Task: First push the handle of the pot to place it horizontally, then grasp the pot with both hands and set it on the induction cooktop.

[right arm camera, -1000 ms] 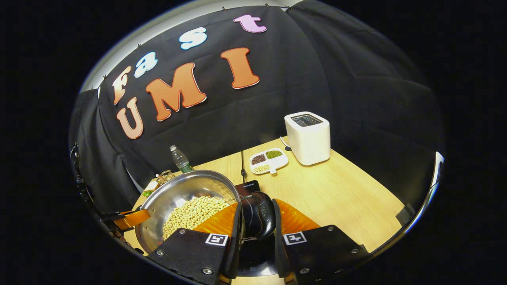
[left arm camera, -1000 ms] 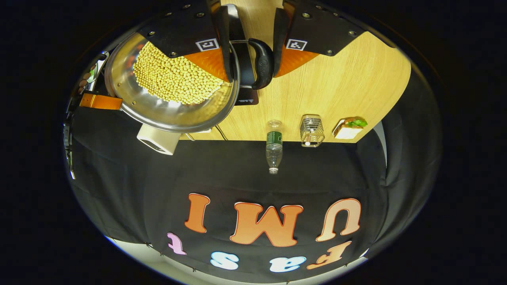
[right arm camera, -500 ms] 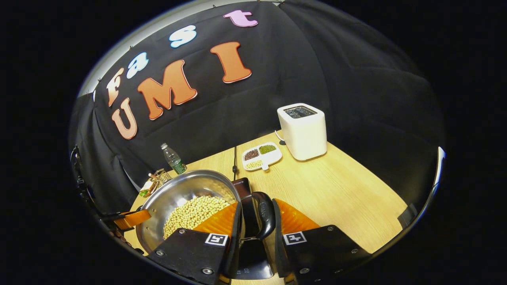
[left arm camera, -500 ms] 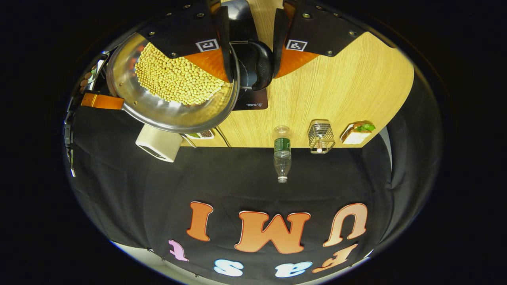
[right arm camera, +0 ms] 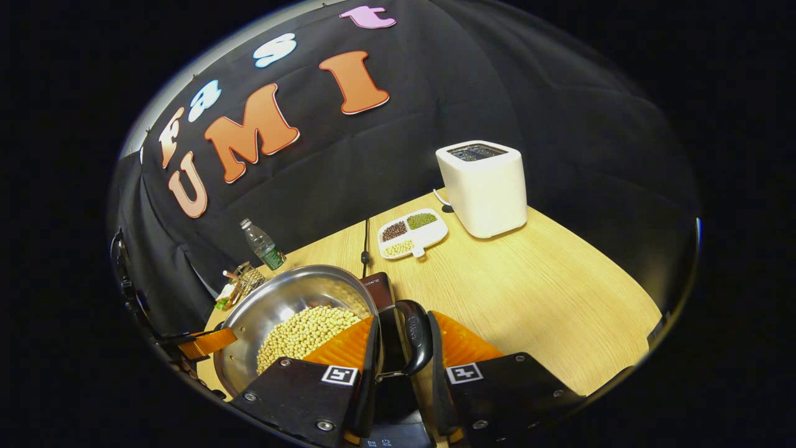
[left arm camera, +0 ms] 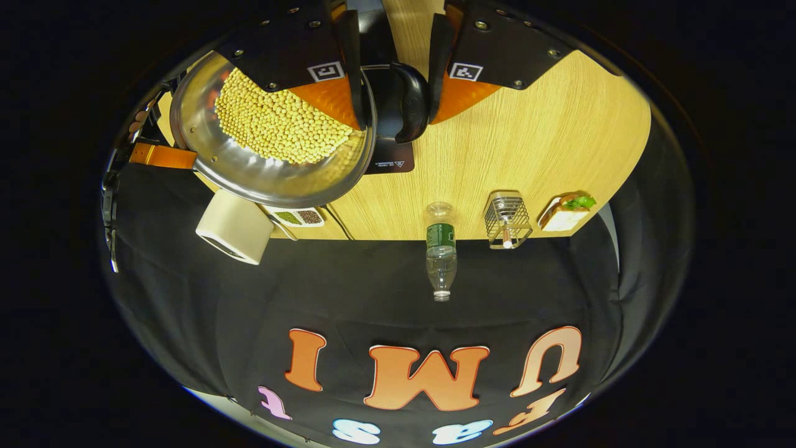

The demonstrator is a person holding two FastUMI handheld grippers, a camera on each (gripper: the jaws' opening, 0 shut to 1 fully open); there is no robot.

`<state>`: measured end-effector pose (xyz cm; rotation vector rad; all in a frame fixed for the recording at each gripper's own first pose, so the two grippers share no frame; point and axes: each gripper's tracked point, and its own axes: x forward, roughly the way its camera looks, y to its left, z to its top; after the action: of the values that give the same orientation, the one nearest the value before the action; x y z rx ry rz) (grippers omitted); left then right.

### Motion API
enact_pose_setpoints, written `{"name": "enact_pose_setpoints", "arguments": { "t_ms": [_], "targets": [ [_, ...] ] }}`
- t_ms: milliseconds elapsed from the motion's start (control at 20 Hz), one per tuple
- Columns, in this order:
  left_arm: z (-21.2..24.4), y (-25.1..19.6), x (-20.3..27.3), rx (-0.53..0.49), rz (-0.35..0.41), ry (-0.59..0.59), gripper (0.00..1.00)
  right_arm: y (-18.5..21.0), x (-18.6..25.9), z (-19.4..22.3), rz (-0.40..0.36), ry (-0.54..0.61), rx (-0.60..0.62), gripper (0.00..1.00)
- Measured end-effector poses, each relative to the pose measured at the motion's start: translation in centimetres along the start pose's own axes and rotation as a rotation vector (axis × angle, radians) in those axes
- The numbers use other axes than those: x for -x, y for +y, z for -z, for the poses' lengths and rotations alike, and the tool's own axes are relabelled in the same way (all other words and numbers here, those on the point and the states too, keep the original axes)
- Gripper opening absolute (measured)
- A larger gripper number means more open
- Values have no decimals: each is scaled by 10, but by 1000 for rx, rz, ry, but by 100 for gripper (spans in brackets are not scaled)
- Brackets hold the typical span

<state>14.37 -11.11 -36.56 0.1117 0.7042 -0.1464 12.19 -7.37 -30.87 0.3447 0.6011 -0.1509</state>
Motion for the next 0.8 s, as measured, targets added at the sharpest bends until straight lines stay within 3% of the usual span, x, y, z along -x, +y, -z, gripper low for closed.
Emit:
{"name": "enact_pose_setpoints", "arguments": {
  "t_ms": [200,300,350,400,450,500,800],
  "targets": [
    [2,5,-5,19,20,6,48,6,0,-6,3,-18,32,48],
    [-24,7,10,-33,6,-80,58,-2,6,-29,64,-110,71,56],
    [-49,15,23,-89,-29,-158,58,-7,18,-43,84,-146,94,63],
    [-64,19,34,-126,-68,-214,62,-5,29,-53,86,-164,108,81],
    [-84,23,53,-146,-107,-268,72,0,44,-58,76,-173,119,95],
    [-99,24,72,-146,-124,-315,79,5,59,-68,58,-190,131,95],
    [-176,31,203,-80,-138,-579,80,21,184,-148,16,-389,237,95]
  ]
}}
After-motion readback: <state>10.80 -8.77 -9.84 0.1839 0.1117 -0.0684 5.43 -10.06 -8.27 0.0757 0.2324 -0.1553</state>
